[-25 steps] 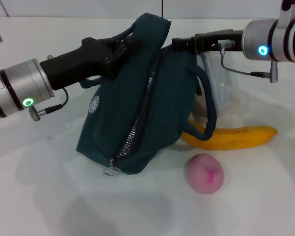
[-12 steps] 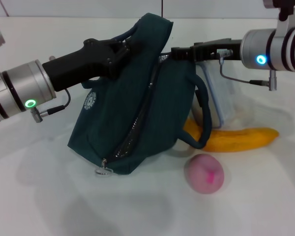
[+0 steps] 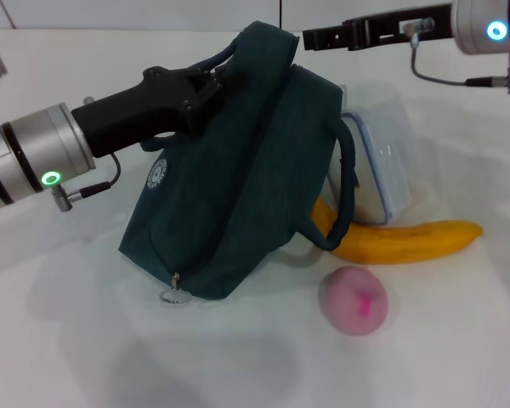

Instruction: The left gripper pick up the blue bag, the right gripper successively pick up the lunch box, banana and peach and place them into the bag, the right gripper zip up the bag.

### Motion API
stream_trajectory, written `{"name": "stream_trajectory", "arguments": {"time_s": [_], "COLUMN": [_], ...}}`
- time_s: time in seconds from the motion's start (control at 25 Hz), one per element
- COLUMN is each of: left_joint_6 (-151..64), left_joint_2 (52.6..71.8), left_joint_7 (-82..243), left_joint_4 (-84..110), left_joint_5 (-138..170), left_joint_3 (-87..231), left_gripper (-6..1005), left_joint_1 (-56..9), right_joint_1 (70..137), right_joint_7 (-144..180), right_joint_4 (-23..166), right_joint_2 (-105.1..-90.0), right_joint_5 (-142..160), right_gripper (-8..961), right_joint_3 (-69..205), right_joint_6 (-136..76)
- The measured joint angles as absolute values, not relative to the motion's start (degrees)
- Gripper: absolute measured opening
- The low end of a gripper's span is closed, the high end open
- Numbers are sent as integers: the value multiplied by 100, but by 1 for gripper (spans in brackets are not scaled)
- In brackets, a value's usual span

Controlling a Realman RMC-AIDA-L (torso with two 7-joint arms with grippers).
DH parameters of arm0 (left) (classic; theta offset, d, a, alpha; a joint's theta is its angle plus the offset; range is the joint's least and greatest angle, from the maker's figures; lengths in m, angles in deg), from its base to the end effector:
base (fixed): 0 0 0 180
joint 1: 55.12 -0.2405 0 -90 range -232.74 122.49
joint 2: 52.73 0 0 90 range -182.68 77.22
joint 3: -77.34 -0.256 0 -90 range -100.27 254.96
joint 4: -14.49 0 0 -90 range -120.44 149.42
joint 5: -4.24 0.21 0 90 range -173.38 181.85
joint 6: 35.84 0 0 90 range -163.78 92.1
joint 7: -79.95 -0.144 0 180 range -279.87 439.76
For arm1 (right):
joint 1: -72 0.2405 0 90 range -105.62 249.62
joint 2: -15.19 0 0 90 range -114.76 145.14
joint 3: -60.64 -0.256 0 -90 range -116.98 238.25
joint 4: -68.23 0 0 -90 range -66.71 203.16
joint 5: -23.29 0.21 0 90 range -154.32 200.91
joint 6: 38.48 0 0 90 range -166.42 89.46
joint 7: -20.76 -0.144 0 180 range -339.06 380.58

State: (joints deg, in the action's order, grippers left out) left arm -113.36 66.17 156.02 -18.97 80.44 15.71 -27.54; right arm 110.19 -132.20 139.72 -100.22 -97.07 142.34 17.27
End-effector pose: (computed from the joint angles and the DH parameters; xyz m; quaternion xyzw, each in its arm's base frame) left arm -0.2261 0.3510 -0.0097 -0.8708 -0.2327 -0.3892 0.1896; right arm 0.0997 0.4207 0.0082 -0.8879 0.3571 0.1635 0.2394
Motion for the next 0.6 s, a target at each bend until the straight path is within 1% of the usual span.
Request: {"name": "stream_trajectory", "arguments": {"time_s": [0.2, 0.6], "left_joint_6": [-11336, -11336], "left_joint_2": [6587, 6572], "left_joint_7": [15699, 15744], "left_joint_4": [-1915, -1918], "left_joint_5": [8044, 8044], "left_joint_3": [1554, 1547], "left_gripper": [40, 40], "left_joint_1": [-2744, -2744], "right_joint_1": [11138, 10952], "right_joint_7": [-13493, -13506], "right_joint_4": [14356, 14468], "right_joint_2": [-10041, -10064], "right_joint_5": [-10351, -10482], "right_gripper": [691, 691], "right_joint_3": [14117, 14237], "right_joint_6": [2342, 2569]}}
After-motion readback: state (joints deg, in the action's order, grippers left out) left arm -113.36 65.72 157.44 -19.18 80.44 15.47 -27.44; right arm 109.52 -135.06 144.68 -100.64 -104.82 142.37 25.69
